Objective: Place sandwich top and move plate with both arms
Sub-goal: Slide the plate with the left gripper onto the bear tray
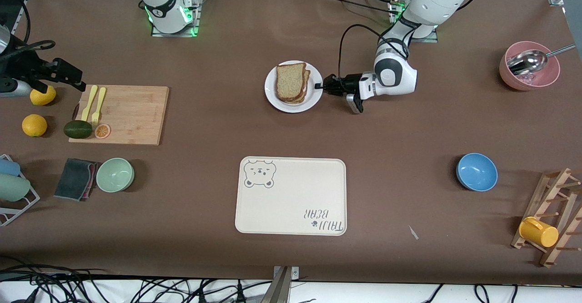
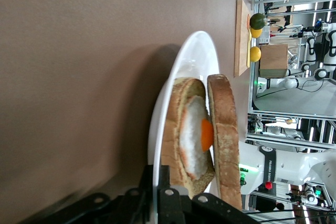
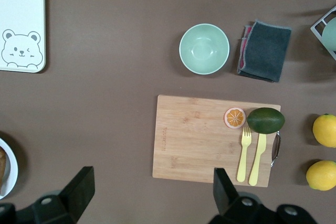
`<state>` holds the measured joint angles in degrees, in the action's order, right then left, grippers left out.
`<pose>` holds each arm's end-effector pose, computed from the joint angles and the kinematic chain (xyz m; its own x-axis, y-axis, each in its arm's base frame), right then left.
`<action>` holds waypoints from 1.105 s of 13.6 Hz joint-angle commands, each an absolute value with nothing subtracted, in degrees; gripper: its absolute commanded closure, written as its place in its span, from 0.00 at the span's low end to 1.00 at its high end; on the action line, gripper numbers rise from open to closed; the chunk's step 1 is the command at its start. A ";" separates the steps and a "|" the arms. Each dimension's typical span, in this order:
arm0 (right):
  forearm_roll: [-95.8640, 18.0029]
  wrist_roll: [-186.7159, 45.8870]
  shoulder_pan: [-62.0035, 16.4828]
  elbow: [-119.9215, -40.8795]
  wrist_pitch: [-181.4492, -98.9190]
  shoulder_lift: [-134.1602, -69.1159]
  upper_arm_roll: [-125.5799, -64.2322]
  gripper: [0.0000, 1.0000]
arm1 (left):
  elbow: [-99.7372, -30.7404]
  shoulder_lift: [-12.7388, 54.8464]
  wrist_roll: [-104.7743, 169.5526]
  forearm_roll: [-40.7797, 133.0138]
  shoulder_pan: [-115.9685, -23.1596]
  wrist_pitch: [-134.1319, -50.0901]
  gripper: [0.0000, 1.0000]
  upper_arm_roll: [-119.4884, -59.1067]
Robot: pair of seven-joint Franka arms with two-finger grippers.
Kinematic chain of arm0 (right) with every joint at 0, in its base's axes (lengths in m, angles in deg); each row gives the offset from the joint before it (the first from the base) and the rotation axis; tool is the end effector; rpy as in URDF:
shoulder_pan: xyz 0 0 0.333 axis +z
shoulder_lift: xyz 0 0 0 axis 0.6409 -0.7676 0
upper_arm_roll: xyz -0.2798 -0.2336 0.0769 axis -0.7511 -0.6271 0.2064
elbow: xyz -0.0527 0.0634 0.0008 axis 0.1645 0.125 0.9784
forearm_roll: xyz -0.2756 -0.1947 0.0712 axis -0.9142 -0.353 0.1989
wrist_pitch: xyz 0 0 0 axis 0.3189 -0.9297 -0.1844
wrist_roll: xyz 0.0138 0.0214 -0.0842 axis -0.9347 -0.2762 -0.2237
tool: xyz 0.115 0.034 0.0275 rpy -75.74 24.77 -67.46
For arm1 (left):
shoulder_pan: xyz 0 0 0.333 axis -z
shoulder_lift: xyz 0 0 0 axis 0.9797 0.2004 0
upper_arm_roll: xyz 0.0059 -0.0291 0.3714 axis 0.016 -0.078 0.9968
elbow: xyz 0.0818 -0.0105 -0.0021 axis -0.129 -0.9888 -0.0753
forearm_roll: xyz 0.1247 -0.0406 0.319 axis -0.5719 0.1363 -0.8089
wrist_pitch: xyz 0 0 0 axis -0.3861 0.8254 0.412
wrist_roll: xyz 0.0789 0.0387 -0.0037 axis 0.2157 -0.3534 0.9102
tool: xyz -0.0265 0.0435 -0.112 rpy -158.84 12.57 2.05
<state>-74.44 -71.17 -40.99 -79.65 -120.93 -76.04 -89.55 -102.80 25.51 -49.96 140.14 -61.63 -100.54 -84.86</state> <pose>0.4989 -0.0079 0.6327 0.9987 0.0505 0.0042 0.0506 -0.9984 -0.0246 0.3688 -0.2791 0.1816 0.9901 -0.1387 -0.0220 -0.0385 -0.4192 0.9071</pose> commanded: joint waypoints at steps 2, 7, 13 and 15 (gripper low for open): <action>-74.99 -71.76 -40.83 -78.15 -119.75 -76.59 -89.54 0.00 | -101.93 26.28 -53.25 143.82 -61.39 -100.72 1.00 -85.03; -74.99 -71.84 -40.83 -78.15 -119.75 -76.59 -89.54 0.00 | -101.32 23.13 -49.05 143.48 -62.62 -100.11 1.00 -85.03; -74.99 -71.84 -40.83 -78.15 -119.66 -76.50 -89.54 0.00 | -98.60 20.57 -42.81 142.86 -63.67 -99.75 1.00 -84.95; -74.99 -71.84 -40.91 -78.15 -119.66 -76.50 -89.54 0.00 | -98.33 19.96 -40.52 141.64 -64.02 -99.75 1.00 -84.60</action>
<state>-74.44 -71.17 -40.99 -79.65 -120.90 -76.05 -89.56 -98.02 22.01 -42.74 141.40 -63.45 -100.82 -84.63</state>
